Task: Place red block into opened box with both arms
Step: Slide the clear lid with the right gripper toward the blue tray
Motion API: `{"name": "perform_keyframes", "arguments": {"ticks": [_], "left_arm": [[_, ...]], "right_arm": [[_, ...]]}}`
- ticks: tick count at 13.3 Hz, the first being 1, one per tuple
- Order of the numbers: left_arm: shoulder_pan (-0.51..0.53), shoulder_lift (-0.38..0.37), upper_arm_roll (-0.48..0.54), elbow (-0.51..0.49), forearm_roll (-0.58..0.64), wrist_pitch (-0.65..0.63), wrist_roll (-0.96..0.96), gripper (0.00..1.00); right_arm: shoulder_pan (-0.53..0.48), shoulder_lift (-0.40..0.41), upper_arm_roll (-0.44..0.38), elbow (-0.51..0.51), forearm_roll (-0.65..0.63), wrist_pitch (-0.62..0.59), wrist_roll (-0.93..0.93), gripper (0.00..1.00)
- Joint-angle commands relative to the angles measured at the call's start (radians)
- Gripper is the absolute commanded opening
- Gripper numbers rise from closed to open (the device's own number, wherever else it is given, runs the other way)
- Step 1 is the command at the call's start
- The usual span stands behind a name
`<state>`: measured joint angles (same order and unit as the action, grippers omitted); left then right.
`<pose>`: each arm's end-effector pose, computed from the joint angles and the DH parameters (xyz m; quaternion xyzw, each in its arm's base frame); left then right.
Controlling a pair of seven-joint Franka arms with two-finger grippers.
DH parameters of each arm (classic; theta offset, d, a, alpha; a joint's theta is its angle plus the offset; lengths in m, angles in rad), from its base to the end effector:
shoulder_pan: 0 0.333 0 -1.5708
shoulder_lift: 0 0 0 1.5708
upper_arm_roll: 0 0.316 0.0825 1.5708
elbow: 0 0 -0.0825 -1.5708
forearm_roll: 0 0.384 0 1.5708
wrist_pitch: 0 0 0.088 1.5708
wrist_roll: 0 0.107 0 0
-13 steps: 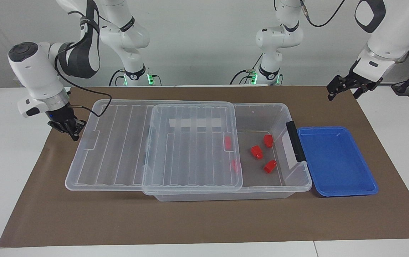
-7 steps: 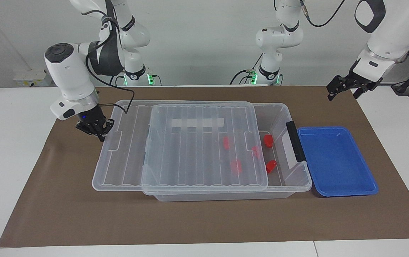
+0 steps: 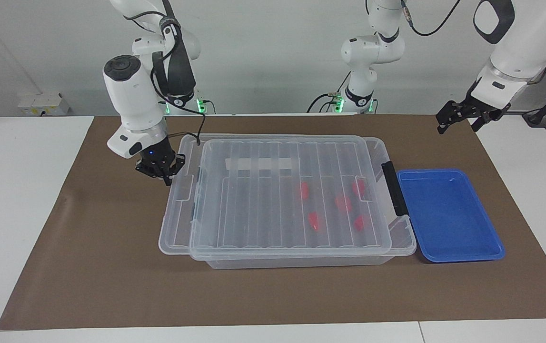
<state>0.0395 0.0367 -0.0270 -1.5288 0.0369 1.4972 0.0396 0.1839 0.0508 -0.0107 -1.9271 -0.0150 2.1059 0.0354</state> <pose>0.5580 0.0114 0.6176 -0.9992 0.0128 0.0346 0.0170 0.5760 0.1001 0.4732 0.9953 0.0721 0.0643 0.0003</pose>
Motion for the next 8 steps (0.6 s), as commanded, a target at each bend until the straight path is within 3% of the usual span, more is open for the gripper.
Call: {"name": "perform_keyframes", "arguments": {"ticks": [1,8], "left_arm": [[0.0,-0.032,0.001,-0.039,0.021,0.017,0.013,1.0],[0.0,-0.032,0.001,-0.039,0.021,0.017,0.013,1.0]], "right_arm": [[0.032,-0.016,0.0,-0.02,0.023,0.003,0.03,0.0],[0.051,-0.012,0.002,-0.016,0.023,0.009,0.038,0.0]]}}
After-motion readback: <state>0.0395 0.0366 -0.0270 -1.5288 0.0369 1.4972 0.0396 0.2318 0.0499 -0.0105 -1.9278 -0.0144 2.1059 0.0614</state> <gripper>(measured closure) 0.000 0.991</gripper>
